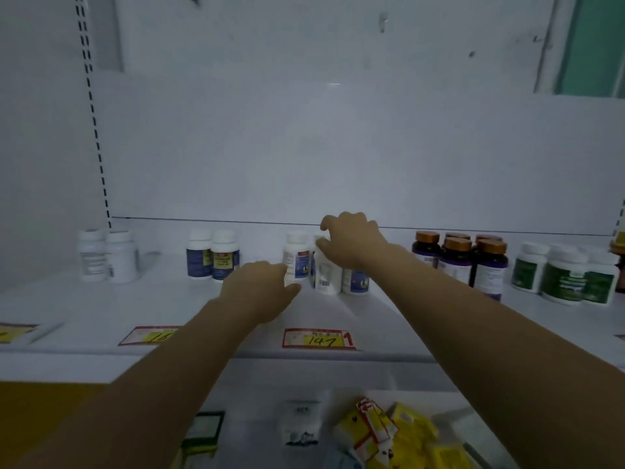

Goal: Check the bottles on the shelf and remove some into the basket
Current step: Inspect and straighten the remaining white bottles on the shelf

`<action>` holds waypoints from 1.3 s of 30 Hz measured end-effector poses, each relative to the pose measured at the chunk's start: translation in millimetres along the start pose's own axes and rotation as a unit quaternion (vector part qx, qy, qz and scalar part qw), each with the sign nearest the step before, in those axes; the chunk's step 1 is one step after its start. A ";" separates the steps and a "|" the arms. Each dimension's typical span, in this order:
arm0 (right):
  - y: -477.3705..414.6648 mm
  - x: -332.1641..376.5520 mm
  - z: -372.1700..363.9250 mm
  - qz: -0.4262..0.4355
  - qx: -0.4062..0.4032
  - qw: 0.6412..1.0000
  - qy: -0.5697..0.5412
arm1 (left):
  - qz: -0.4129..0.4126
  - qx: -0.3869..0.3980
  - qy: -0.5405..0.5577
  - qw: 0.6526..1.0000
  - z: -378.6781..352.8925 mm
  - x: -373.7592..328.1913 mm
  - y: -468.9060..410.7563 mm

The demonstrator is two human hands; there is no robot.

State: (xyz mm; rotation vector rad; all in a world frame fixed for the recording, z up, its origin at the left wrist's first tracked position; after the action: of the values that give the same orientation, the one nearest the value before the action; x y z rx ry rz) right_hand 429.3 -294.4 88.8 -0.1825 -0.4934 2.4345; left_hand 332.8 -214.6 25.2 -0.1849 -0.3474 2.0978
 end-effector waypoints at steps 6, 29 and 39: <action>-13.0 1.2 -21.9 -0.001 0.002 1.000 0.028 | 0.017 0.078 0.044 0.996 -43.3 3.1 -4.7; 8.2 28.0 53.7 0.090 0.011 0.916 -0.390 | 0.026 -0.072 0.495 0.865 25.1 -3.8 2.6; 13.6 5.4 73.7 -0.020 -0.070 0.934 -0.350 | 0.068 -0.184 0.448 0.872 49.0 -10.7 16.9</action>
State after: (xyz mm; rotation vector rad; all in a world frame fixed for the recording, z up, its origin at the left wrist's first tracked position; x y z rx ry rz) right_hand 399.1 -323.3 151.1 0.6553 -0.9642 2.3723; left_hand 311.6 -240.5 66.2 -1.3851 -0.1536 1.8198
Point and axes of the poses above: each hand's wrist, its own y-axis away from the middle knuckle, its own z-axis out of the back of the hand, x = y × z, the point moved 9 cm from there along -y, towards the middle knuckle, and after that the axes turned 2 degrees about -y, right-handed, at the moved point
